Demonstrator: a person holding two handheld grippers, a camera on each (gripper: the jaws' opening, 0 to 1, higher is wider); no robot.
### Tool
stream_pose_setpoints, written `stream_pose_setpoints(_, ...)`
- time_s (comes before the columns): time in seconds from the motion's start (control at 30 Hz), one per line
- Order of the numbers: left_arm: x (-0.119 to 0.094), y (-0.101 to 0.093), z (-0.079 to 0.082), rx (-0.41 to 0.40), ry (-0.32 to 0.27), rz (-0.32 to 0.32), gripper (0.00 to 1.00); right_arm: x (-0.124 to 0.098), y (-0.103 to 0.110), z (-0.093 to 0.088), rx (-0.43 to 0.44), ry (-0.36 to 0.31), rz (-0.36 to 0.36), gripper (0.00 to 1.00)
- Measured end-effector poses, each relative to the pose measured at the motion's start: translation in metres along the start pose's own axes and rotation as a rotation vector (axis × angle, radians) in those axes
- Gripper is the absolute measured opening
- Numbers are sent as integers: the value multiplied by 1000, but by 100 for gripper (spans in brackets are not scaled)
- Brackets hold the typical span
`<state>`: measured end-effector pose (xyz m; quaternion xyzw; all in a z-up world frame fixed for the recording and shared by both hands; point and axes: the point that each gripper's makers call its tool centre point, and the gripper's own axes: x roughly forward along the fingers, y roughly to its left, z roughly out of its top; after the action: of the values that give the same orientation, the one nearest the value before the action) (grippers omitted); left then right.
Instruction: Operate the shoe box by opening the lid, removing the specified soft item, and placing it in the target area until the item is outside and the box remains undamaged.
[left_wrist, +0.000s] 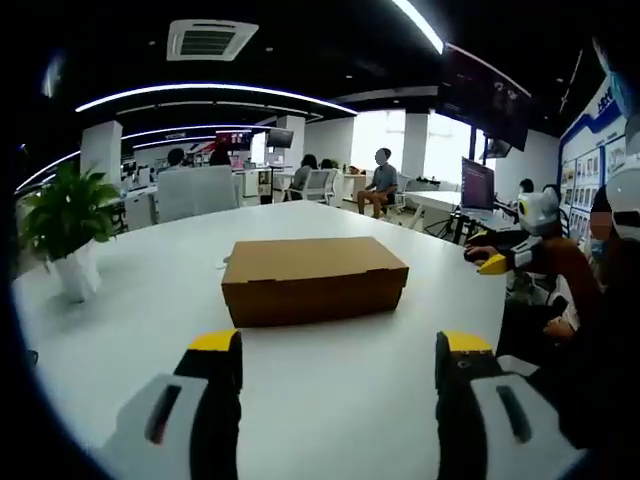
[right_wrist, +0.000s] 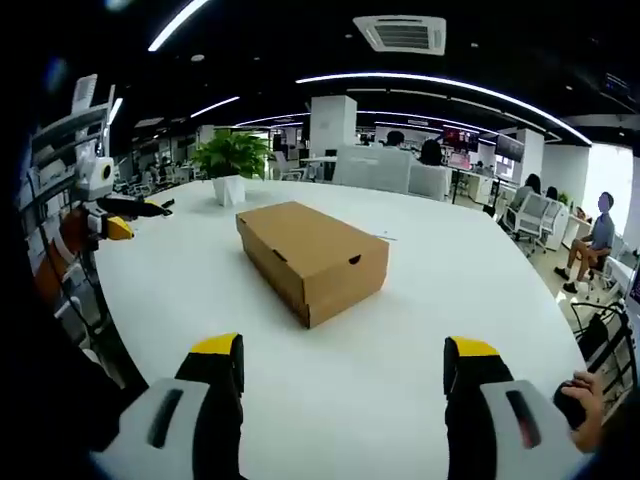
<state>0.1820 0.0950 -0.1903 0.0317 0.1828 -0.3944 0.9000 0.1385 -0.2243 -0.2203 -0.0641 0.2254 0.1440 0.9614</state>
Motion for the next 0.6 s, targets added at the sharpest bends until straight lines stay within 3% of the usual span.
stream_pose_setpoints(0.2,1,2,2,-20,-13,6,88,6,1,0,3,6,9,85)
stream_pose_setpoints(0.37,-2,1,8,-44,-50,1,88,7,3,-1,3,8,15,85)
stream_pose_setpoints(0.6,-6,2,9,-48,-42,22,83,0,2,-2,15,-2,10,85)
